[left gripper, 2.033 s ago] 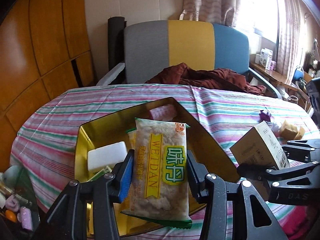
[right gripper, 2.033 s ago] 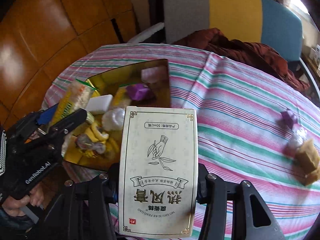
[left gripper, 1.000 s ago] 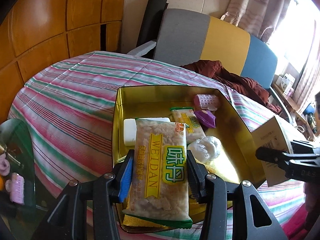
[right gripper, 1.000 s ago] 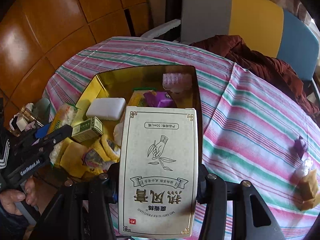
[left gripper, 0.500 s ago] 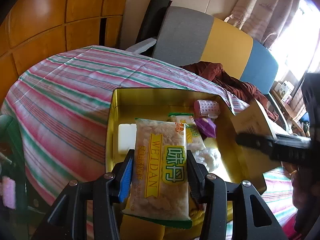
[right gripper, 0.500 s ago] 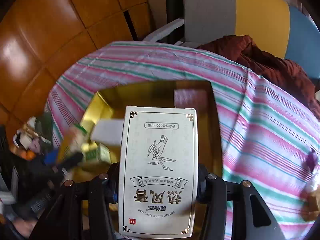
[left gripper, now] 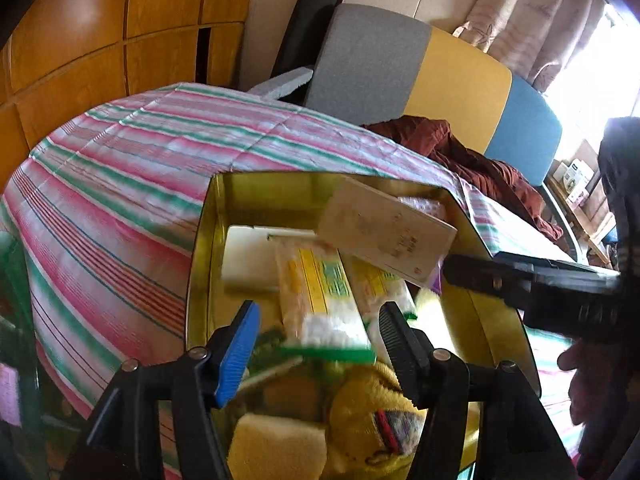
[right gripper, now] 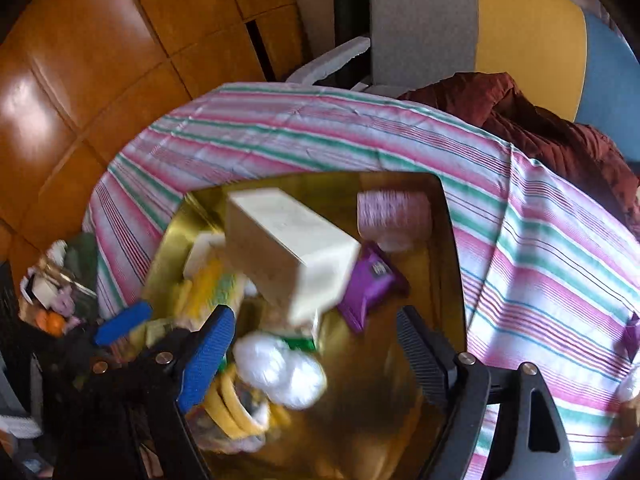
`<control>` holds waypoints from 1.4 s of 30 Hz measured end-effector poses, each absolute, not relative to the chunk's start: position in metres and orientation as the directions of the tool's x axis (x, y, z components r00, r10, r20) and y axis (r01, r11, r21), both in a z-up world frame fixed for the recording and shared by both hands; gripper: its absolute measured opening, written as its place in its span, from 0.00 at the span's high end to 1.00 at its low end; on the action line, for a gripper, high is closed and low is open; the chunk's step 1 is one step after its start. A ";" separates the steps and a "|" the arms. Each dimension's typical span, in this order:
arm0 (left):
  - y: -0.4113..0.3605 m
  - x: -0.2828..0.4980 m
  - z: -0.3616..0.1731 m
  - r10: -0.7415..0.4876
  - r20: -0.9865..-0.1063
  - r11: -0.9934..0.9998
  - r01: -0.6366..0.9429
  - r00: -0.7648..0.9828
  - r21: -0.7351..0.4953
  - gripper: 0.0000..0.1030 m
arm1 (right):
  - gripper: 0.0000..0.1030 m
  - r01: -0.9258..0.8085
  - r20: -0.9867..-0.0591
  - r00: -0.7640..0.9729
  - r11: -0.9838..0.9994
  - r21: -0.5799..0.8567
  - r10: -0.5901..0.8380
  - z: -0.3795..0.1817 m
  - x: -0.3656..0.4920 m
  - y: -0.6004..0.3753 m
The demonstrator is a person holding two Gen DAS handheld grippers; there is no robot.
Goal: Organize objects
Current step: 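Carry the packet and white box over the gold tray and open both grippers, then move both grippers back toward the purple wrapper and sponges on the cloth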
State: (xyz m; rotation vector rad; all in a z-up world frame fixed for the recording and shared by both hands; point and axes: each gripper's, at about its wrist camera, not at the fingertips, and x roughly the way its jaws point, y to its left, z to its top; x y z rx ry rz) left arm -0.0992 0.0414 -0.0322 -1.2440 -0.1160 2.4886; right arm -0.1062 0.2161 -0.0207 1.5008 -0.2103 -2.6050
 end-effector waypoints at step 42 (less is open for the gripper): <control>0.063 -0.031 -0.014 0.341 -0.738 -0.921 -0.366 -0.582 -0.137 0.31 | 0.00 -0.190 -0.743 -0.665 -0.942 0.275 -0.083 -0.008 0.027 0.298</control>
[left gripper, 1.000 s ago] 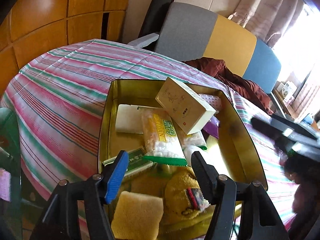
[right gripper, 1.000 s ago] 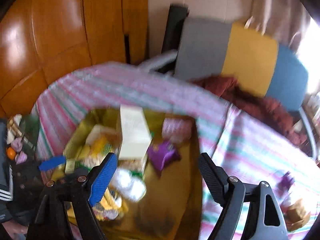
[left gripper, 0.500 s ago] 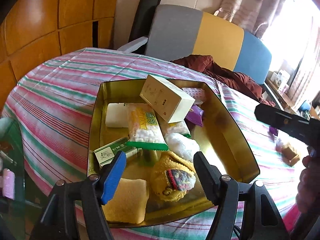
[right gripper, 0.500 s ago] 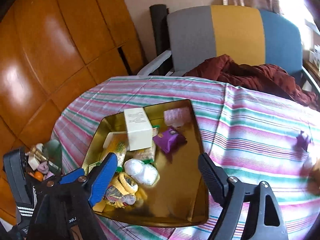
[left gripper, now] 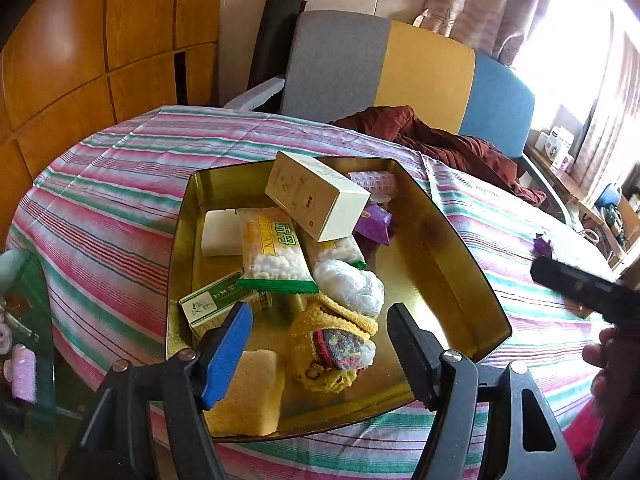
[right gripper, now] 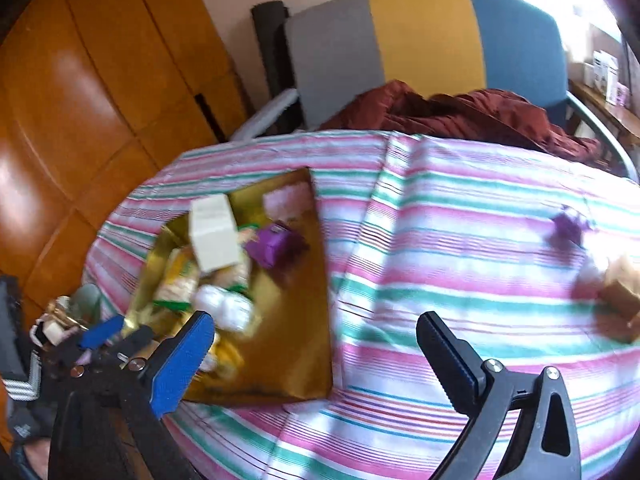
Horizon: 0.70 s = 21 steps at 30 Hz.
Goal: Organize objects
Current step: 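Move both grippers back toward the purple wrapper and sponges on the cloth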
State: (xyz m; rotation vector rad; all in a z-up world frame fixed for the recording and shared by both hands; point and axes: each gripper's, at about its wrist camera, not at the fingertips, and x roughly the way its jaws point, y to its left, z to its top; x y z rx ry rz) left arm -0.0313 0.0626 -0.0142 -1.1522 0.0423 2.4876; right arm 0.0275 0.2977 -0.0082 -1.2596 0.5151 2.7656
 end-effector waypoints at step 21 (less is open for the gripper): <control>0.073 -0.027 -0.009 0.338 -0.736 -0.915 -0.389 -0.587 -0.110 0.24 | 0.00 -0.461 -0.851 -0.507 -0.878 0.131 0.139 -0.043 0.084 0.395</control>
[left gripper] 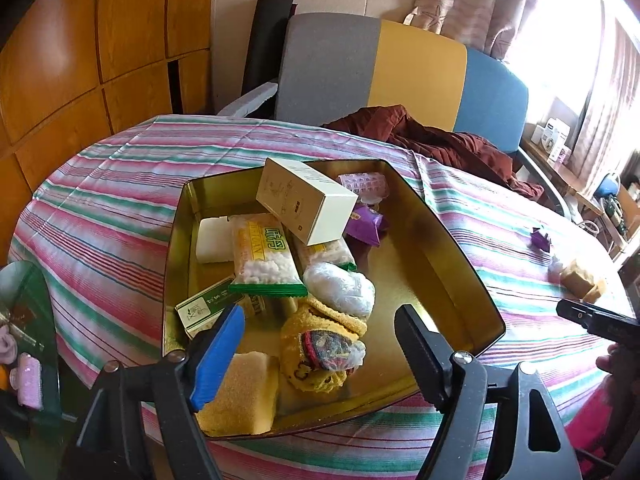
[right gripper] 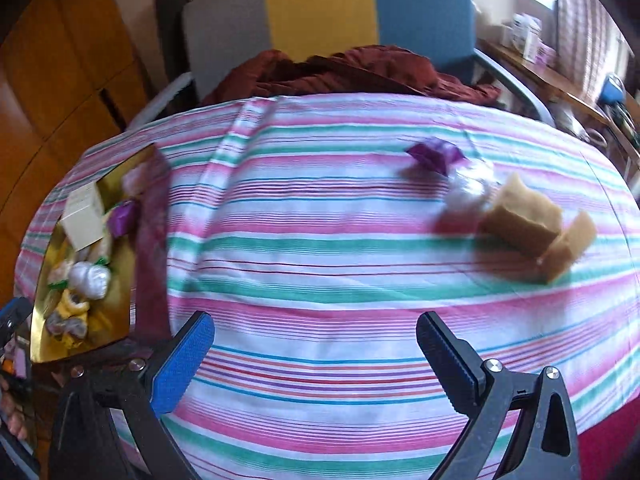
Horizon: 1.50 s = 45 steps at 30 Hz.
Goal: Organize objects
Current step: 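Move both grippers back toward the purple wrapper and sponges on the cloth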
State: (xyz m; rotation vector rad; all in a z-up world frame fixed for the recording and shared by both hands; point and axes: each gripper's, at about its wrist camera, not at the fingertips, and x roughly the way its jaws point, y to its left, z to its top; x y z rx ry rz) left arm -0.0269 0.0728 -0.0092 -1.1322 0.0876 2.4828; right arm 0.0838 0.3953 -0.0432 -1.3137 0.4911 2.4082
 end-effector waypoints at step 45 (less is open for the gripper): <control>0.258 -0.004 0.019 0.485 -0.736 -0.693 -0.721 -0.472 0.006 0.24 | 0.01 -0.872 -0.796 -0.409 -0.450 0.195 0.447 -0.021 0.172 0.602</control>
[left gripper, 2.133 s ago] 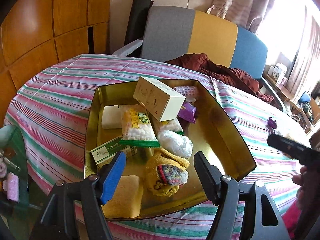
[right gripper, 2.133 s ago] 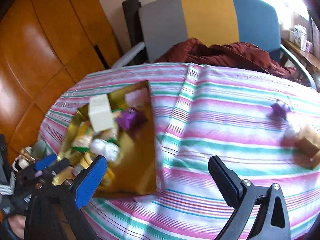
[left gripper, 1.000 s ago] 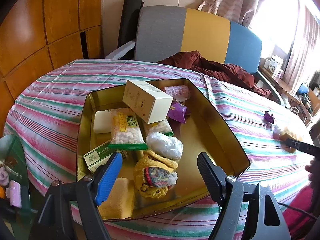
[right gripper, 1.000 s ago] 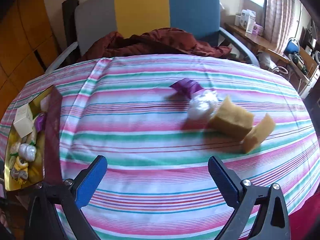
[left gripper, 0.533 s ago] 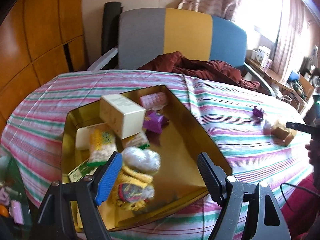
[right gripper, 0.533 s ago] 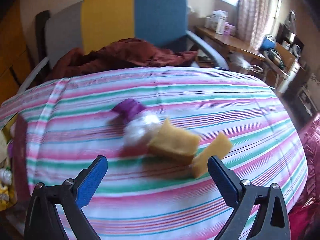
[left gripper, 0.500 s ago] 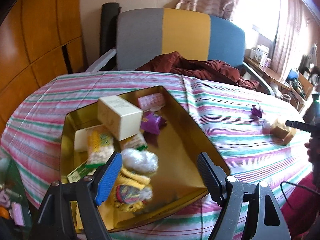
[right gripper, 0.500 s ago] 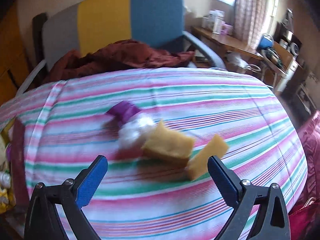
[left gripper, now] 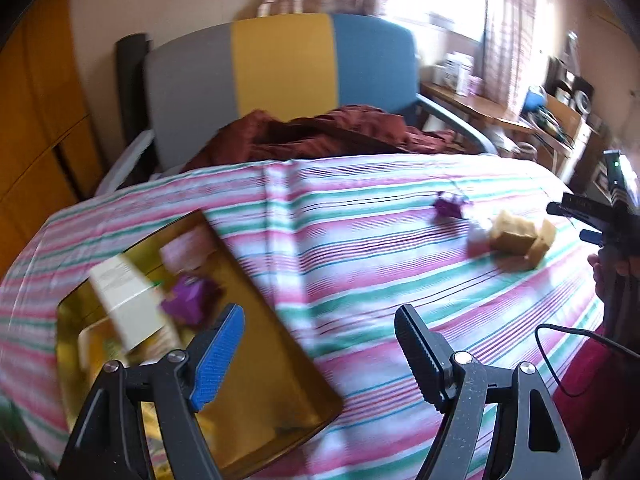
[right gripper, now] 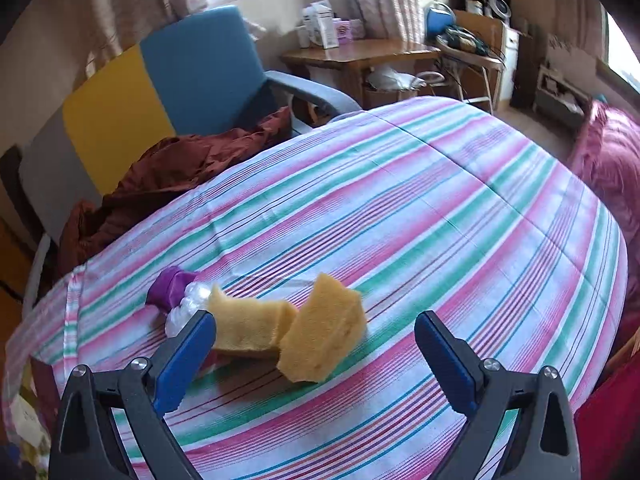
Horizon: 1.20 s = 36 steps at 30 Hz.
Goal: Organize objects
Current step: 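Move both grippers back toward the purple wrapper and sponges on the cloth, then grasp the purple wrapped snack with the left gripper while the right gripper grasps the plastic-wrapped ball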
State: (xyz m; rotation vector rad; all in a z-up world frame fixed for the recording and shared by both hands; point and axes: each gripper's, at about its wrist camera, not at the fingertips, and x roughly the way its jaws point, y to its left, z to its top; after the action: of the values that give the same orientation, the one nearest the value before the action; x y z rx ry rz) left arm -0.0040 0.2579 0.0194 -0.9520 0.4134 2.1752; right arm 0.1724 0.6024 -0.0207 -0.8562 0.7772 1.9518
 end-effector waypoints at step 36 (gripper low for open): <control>0.555 -0.060 -0.056 0.489 -0.844 -0.472 -0.880 -0.222 -0.042 0.29 | 0.01 -0.808 -0.806 -0.541 -0.413 0.420 0.239 -0.040 0.181 0.619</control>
State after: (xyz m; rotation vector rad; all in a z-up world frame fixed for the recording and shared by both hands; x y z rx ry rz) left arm -0.0600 0.5553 -0.0561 -1.0415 0.5703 1.8391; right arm 0.1807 0.6191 -0.0399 -0.8775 1.0982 2.0038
